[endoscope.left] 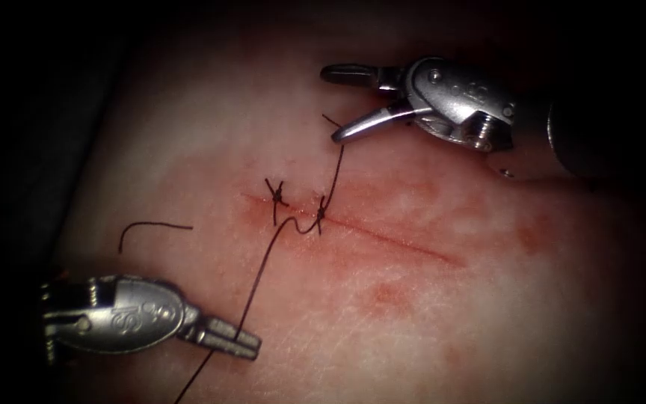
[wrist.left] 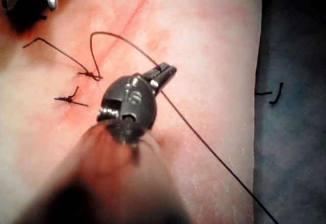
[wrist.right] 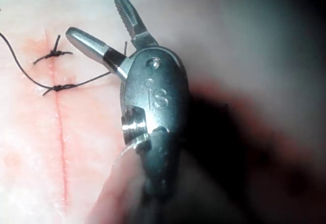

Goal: Wound Closure

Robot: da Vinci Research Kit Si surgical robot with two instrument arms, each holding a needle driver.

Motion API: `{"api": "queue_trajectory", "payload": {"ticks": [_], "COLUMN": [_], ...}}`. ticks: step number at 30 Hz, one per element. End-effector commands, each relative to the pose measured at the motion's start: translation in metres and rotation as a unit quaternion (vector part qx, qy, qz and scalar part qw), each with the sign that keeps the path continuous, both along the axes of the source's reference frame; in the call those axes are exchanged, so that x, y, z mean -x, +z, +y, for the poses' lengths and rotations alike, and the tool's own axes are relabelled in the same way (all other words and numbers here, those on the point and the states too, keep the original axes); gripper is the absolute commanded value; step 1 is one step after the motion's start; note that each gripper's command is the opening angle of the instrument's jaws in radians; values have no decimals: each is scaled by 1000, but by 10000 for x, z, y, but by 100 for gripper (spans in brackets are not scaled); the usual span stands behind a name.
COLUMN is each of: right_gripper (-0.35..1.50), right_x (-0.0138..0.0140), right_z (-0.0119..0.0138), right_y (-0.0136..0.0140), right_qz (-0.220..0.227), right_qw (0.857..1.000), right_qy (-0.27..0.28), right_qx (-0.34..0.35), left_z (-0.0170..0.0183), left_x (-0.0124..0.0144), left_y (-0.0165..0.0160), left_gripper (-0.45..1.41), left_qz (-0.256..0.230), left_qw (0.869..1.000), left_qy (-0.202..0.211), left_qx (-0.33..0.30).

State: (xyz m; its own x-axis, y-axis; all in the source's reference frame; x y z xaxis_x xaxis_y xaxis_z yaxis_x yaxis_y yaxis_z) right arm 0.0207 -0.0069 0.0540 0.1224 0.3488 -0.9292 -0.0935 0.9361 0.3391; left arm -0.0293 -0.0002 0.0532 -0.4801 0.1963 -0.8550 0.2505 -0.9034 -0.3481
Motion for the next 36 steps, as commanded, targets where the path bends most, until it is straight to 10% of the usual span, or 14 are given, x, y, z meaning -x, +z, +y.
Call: {"api": "queue_trajectory", "payload": {"ticks": [1,3,4,18,36], "right_gripper": [39,-31,-35,-35,-35], "right_x": [-12,-21,-28,-113,-110], "right_z": [-7,-14,-18,-56,-91], "right_y": [10,16,19,61,42], "right_qz": [-9,-24,-24,48,179], "right_qw": [1000,999,998,985,957], "right_qy": [-14,-36,-54,-168,-221], "right_qx": [3,10,13,1,-58], "left_z": [0,5,7,32,81], "left_x": [4,0,-2,-30,-53], "left_y": [7,7,7,5,72], "left_gripper": [-45,-45,-45,-45,-45], "left_qz": [2,8,9,14,60], "left_qw": [1000,1000,1000,999,997], "left_qy": [0,-1,0,-2,-17], "left_qx": [2,9,13,36,43]}}
